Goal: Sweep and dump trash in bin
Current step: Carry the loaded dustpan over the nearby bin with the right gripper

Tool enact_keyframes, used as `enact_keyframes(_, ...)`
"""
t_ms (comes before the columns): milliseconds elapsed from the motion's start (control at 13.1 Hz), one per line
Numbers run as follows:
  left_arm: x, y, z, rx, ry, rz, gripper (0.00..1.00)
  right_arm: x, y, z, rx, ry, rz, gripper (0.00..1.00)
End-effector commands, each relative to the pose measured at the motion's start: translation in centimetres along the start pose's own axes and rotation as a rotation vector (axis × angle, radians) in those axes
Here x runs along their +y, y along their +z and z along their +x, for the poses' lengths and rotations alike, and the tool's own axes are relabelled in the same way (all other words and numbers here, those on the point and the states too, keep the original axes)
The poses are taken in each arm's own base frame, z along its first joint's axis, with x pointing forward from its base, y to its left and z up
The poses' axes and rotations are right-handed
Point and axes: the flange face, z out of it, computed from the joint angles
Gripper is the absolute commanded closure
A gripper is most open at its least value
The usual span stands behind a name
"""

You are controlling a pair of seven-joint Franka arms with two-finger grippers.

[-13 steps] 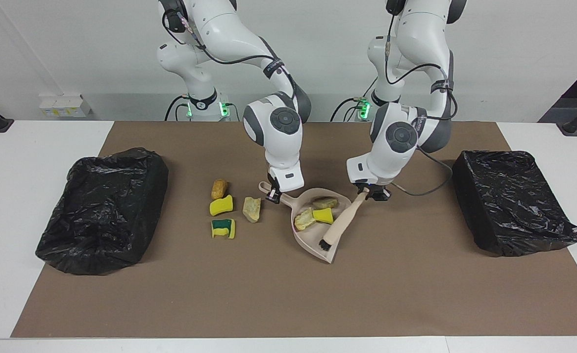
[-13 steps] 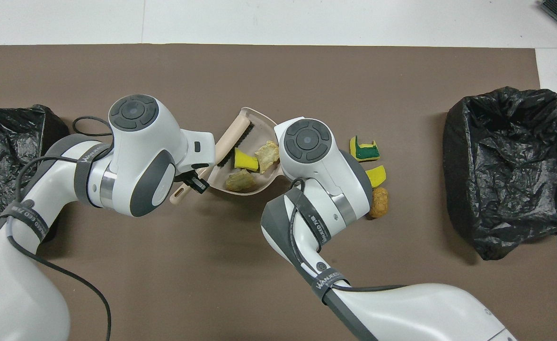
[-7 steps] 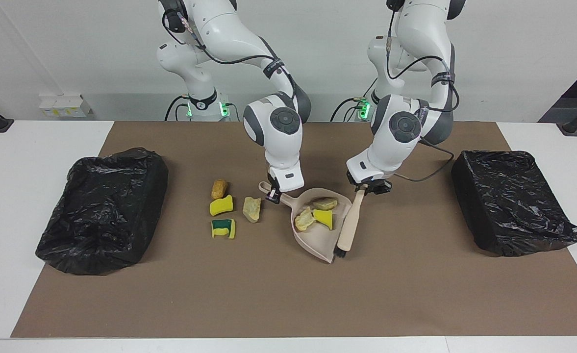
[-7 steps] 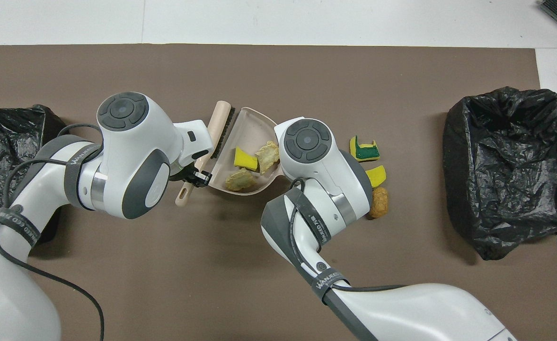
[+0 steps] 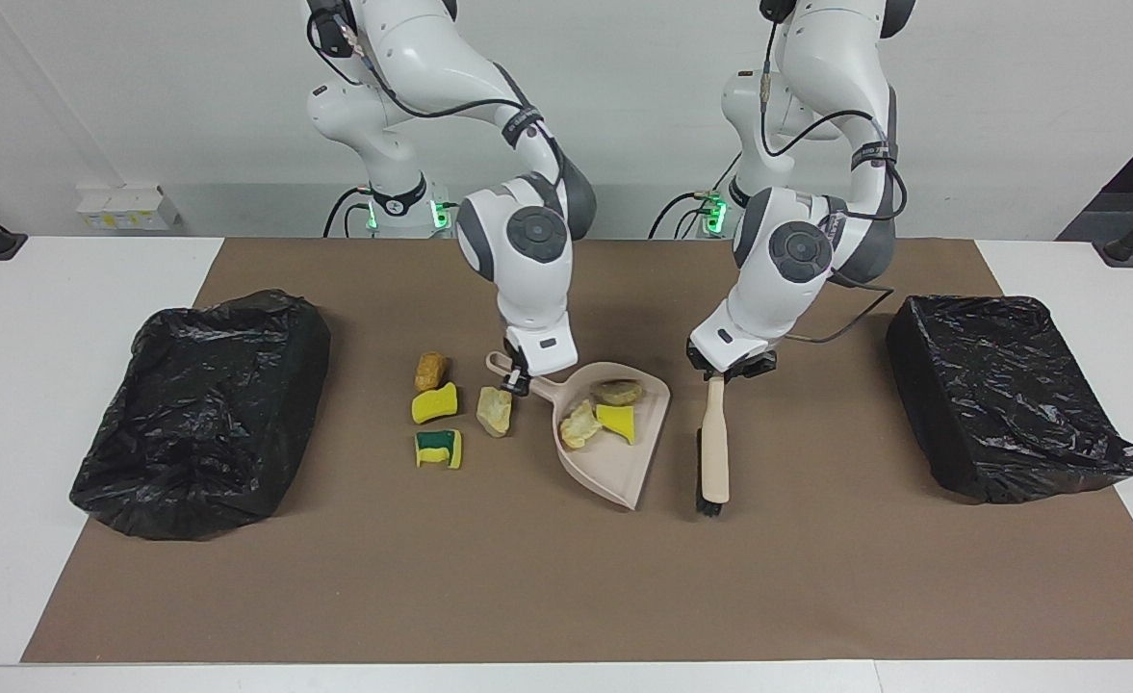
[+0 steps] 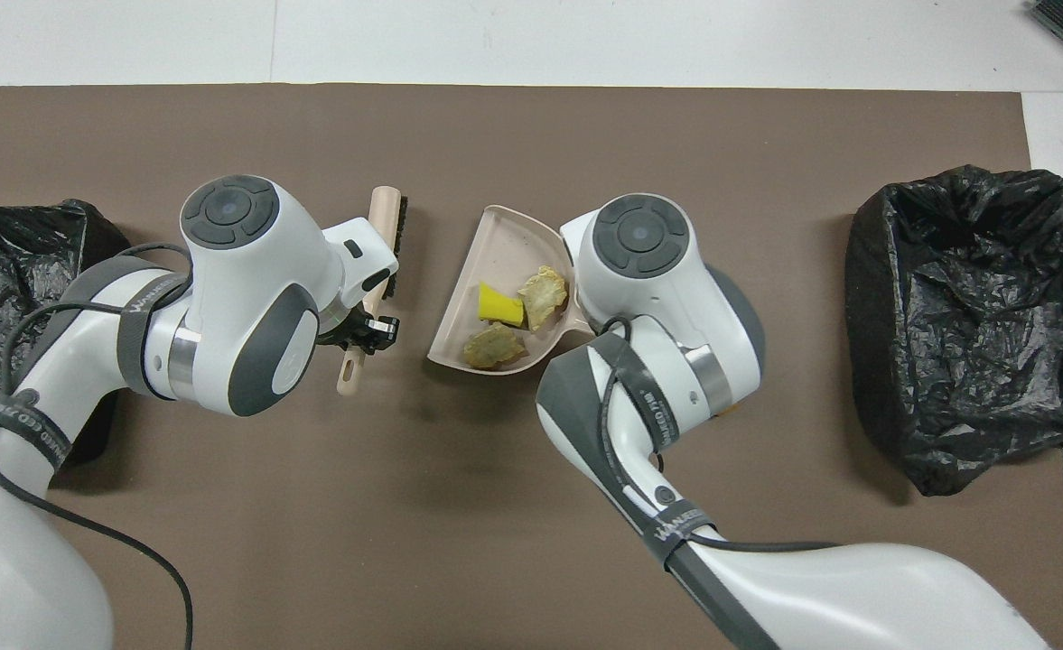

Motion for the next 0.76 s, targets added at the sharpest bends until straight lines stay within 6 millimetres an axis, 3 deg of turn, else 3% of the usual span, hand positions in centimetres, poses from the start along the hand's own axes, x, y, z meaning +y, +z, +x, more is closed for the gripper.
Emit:
enact_keyframes(0,1.6,0.9,-3.7,-0.020,-0.063,0.033,1.00,2.1,-5.1,-5.9,0.003,-0.025,0.009,1.00)
enact_keyframes(153,3.7,2.1,-6.5,-0.013,-0.151,0.040,1.00,3.3,-7.8,-9.8,0.003,-0.020,0.021,1.00)
enact_keyframes(382,9.2,3.5,-11.4,0.007,-0.197,0.056,1.00,5.4,-12.1,-16.4,0.032,0.021,0.004,1.00)
enact_keyframes(688,15.4,4.5,-18.2,0.008,-0.187,0.075,1.00,7.7,-15.2,-26.3,0.038,0.072,0.022,1.00)
